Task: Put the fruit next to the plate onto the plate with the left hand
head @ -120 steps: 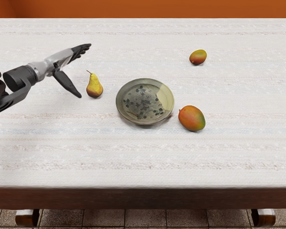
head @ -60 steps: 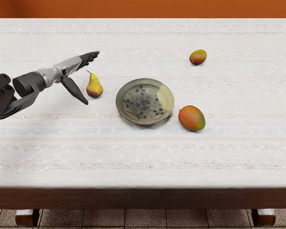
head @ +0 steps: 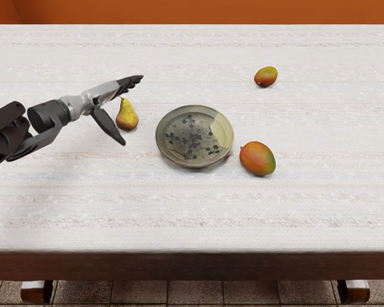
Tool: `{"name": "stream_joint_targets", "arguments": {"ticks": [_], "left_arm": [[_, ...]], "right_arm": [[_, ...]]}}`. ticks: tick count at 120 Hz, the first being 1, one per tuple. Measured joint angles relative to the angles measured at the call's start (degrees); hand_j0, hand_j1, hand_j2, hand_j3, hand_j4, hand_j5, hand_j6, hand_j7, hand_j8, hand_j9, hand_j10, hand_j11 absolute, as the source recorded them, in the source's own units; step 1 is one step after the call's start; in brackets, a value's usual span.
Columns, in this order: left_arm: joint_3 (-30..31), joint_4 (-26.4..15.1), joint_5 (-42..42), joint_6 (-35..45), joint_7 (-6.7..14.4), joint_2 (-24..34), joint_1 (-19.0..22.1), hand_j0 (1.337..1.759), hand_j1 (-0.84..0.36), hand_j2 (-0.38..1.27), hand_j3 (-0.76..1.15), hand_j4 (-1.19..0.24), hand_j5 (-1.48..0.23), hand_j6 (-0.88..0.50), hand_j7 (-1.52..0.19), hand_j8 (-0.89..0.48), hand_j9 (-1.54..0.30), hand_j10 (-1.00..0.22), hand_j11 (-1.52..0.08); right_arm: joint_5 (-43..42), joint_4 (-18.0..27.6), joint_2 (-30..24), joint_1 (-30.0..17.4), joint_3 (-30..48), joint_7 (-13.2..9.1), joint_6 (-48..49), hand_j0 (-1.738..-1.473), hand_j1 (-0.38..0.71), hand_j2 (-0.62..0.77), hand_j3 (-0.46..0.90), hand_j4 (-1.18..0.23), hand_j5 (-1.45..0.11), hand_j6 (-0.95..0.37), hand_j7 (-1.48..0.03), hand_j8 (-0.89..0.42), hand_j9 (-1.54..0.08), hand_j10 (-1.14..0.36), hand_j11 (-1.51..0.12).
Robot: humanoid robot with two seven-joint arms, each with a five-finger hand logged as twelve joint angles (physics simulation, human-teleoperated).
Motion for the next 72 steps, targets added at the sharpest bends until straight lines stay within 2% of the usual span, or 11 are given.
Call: {"name": "stream_joint_targets", "arguments": {"ticks": [51,72], "left_arm": [[1.1,2.0,-0.2,0.8,0.0,-0.2,-0.2,1.658,0.35,0.00,0.00,-0.01,0.00,-0.01,0.00,-0.01,0.00,0.00,0.00],[1.7,2.3,-0.1,0.9,0.0,-0.1,0.0,1.658,0.31,0.01,0.00,-0.04,-0.04,-0.04,-0.04,-0.04,-0.04,-0.04,-0.04]], "right_arm": [[0.0,0.0,0.0,0.0,0.0,0.0,0.0,-1.658,-0.32,-0.01,0.00,-0.03,-0.04,-0.03,-0.04,-0.03,-0.04,-0.03,-0.04],[0.0,0.0,0.0,0.0,0.0,0.0,0.0,-1.658,-0.32,-0.01,0.00,-0.03,-0.04,-0.03,-0.04,-0.03,-0.04,-0.03,-0.04]]}}
